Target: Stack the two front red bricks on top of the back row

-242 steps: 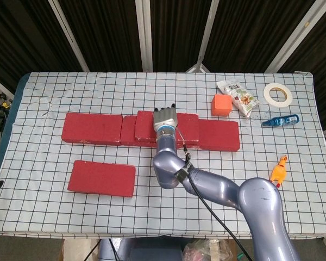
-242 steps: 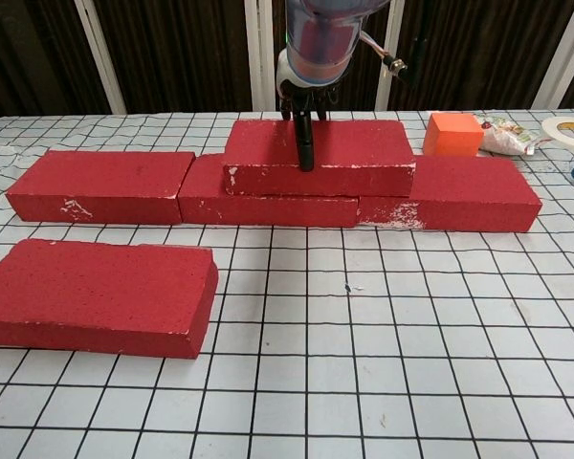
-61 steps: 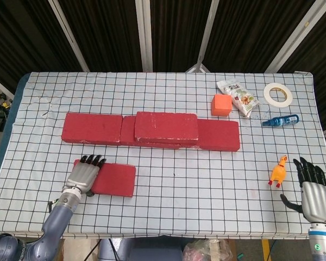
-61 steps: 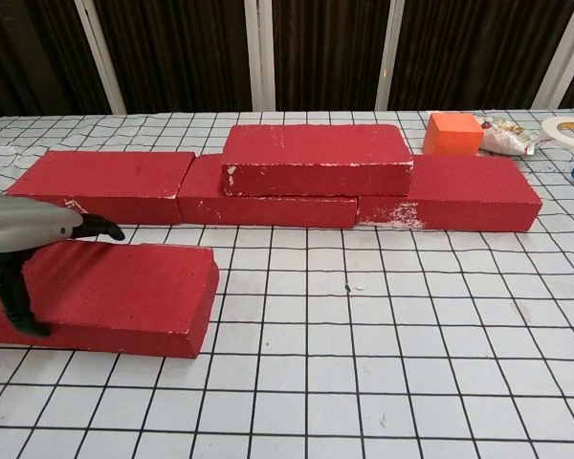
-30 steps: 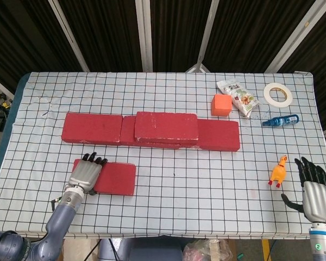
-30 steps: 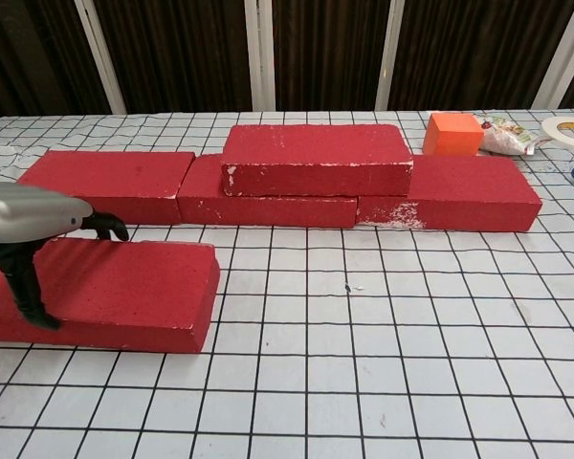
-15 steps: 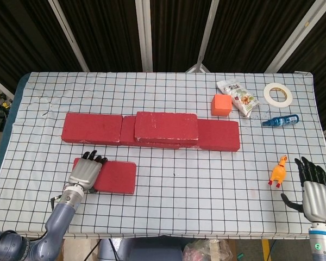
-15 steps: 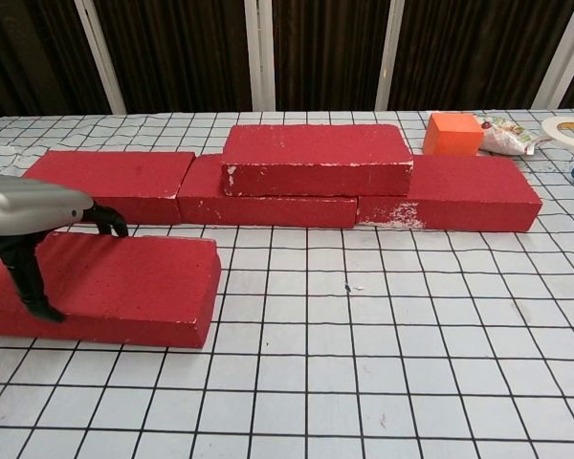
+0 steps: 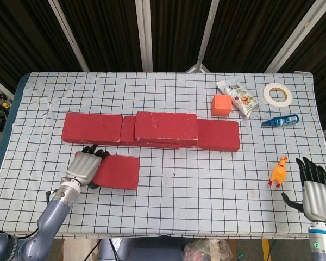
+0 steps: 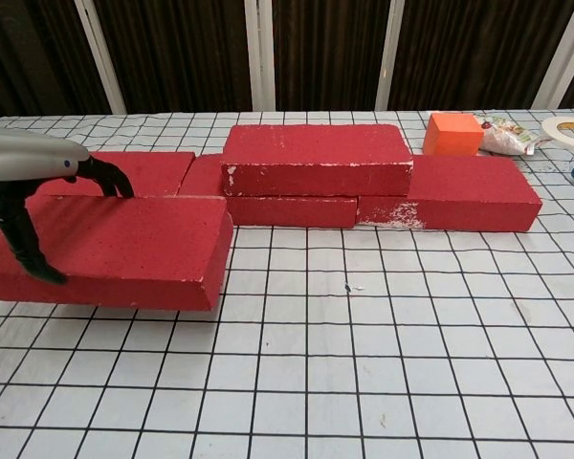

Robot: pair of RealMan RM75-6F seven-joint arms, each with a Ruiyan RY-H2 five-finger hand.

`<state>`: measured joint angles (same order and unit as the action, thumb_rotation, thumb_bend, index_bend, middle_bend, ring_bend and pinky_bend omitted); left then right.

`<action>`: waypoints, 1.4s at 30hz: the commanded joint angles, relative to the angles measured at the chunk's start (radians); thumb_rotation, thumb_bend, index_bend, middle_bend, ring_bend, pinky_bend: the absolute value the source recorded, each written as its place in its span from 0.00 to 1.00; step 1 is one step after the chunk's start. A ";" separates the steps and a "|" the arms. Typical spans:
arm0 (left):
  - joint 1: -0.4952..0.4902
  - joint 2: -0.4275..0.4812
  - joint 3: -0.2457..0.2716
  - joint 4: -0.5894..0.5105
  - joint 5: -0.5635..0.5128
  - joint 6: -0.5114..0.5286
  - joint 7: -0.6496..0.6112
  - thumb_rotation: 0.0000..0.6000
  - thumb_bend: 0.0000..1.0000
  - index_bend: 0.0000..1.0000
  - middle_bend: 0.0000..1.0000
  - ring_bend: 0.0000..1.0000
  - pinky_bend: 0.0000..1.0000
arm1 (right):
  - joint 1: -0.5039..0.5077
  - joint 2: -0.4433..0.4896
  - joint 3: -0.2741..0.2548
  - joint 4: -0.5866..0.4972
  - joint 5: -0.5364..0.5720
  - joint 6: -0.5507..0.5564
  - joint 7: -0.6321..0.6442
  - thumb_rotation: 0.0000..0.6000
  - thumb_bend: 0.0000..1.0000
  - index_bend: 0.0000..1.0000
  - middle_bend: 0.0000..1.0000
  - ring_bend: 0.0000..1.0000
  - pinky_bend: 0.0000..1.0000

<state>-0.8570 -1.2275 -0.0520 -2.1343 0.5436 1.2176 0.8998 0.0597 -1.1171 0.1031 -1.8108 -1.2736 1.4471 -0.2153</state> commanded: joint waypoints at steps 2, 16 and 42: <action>-0.106 0.099 -0.075 -0.069 -0.197 -0.043 0.061 1.00 0.00 0.26 0.26 0.05 0.13 | 0.003 -0.005 0.005 0.004 0.014 -0.004 -0.011 1.00 0.24 0.00 0.00 0.00 0.00; -0.231 0.241 -0.141 -0.003 -0.321 -0.123 0.052 1.00 0.00 0.27 0.23 0.05 0.09 | 0.010 -0.027 0.025 0.013 0.064 0.002 -0.053 1.00 0.24 0.00 0.00 0.00 0.00; -0.338 0.308 -0.088 0.377 -0.327 -0.520 -0.152 1.00 0.00 0.29 0.22 0.05 0.07 | 0.035 -0.100 0.059 0.042 0.174 0.026 -0.201 1.00 0.24 0.00 0.00 0.00 0.00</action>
<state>-1.1865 -0.9271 -0.1497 -1.7708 0.2154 0.7149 0.7588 0.0936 -1.2141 0.1601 -1.7703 -1.1019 1.4707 -0.4138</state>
